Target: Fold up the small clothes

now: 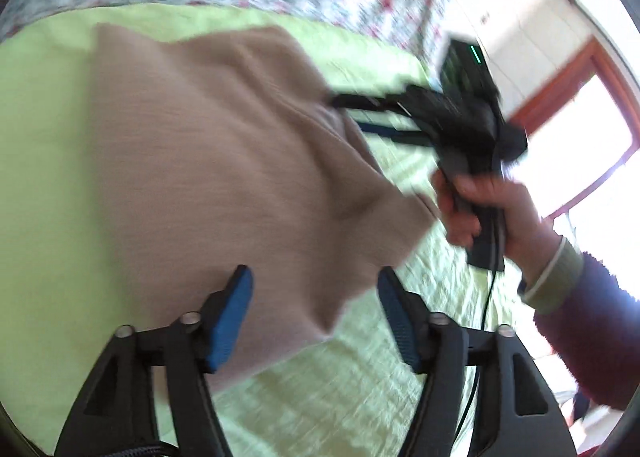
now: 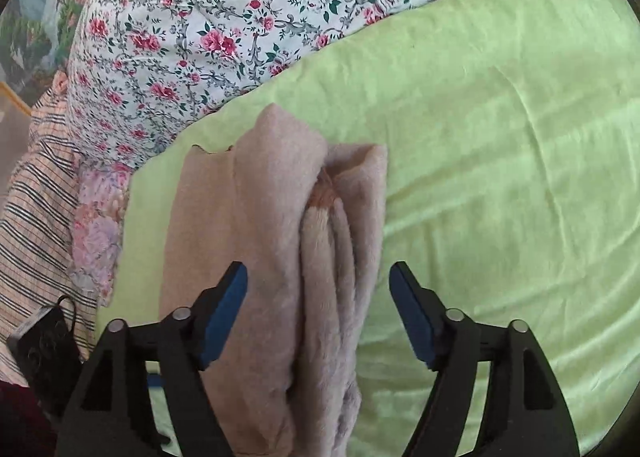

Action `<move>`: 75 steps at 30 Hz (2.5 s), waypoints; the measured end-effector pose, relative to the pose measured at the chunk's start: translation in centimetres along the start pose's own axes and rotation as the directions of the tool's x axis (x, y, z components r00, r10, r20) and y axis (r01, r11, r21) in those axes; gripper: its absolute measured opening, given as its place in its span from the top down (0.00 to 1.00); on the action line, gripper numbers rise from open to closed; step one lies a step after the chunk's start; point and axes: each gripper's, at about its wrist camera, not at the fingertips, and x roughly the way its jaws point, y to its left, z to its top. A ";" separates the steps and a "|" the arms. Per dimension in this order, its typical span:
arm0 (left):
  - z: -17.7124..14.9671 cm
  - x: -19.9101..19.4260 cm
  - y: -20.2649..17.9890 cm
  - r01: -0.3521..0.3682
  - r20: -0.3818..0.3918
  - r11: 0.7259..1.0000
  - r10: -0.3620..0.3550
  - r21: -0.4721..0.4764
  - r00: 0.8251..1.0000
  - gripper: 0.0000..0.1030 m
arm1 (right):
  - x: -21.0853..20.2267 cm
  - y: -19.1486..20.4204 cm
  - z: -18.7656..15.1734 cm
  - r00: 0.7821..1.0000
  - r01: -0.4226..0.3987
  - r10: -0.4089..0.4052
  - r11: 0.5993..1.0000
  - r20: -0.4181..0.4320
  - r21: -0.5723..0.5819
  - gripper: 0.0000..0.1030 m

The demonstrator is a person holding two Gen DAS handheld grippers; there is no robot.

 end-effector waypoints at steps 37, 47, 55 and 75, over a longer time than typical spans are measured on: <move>-6.0 -13.2 13.5 -0.057 0.144 0.946 0.107 -0.318 0.984 0.60 | 10.0 16.4 -8.5 0.903 -0.407 0.405 0.913 -0.146 0.015 0.68; -11.0 -13.6 15.9 -0.116 0.114 0.901 0.179 -0.418 0.977 0.49 | 13.5 16.5 -11.7 0.920 -0.318 0.322 0.947 -0.223 0.055 0.60; -10.3 -15.2 16.2 -0.128 0.158 0.880 0.223 -0.458 0.962 0.43 | 9.1 17.8 -9.7 0.982 -0.140 0.130 0.988 -0.136 -0.065 0.51; -5.2 -13.1 18.3 -0.426 0.036 0.828 0.470 -0.364 0.882 0.41 | 12.7 19.3 -4.7 0.998 -0.037 0.030 0.992 -0.061 -0.121 0.90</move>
